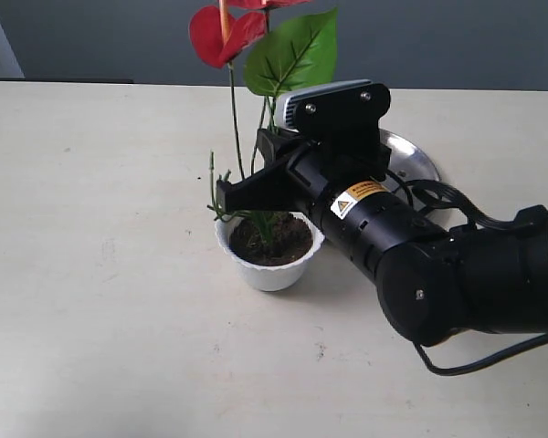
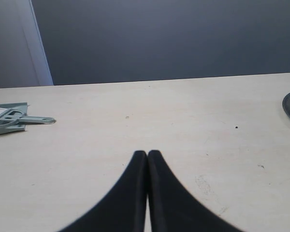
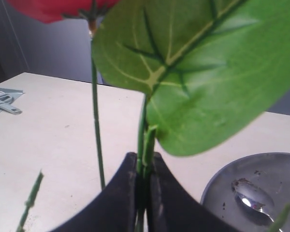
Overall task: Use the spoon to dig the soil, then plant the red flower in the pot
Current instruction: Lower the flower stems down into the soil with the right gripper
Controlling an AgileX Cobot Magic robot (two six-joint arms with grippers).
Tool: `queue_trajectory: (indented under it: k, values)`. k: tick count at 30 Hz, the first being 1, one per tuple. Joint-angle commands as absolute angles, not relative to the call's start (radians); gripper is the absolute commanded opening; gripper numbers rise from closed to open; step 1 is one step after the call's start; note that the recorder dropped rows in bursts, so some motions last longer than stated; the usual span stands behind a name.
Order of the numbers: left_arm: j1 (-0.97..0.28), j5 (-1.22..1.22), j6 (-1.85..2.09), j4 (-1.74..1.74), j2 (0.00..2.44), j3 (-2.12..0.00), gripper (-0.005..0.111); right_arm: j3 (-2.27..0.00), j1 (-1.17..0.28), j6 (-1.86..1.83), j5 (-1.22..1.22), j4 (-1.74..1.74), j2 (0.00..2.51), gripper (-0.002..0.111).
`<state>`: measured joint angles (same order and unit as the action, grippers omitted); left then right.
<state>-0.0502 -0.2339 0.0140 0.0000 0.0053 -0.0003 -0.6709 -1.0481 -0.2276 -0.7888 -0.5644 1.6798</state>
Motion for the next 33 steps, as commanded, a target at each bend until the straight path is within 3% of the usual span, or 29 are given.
queue_trajectory:
  k: [1, 33]
  values:
    - [-0.050, -0.231, 0.010, 0.000, 0.000, 0.000, 0.000, -0.663, -1.049, -0.230, -0.709, -0.582, 1.690, 0.000]
    - [-0.050, -0.231, 0.010, 0.000, 0.000, 0.000, 0.000, -0.564, -1.049, -0.130, -0.774, -0.482, 1.690, 0.000]
